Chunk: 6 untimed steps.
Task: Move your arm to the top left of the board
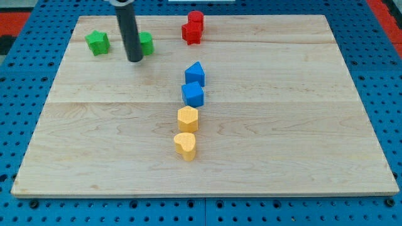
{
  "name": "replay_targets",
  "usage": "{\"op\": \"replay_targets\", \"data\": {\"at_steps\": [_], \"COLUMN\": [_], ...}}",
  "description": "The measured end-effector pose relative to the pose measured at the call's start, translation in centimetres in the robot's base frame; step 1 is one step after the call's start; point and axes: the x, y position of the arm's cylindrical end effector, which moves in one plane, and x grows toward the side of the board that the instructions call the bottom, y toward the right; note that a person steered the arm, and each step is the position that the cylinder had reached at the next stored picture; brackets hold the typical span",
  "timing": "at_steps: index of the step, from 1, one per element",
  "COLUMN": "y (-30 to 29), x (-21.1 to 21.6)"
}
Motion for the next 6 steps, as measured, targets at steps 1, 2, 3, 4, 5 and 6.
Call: {"op": "replay_targets", "data": {"at_steps": [1, 2, 3, 4, 5, 6], "y": [1.7, 2.6, -1.4, -3.2, 2.7, 7.2], "x": [-2.8, -5.3, -5.8, -7.0, -7.3, -7.4]}}
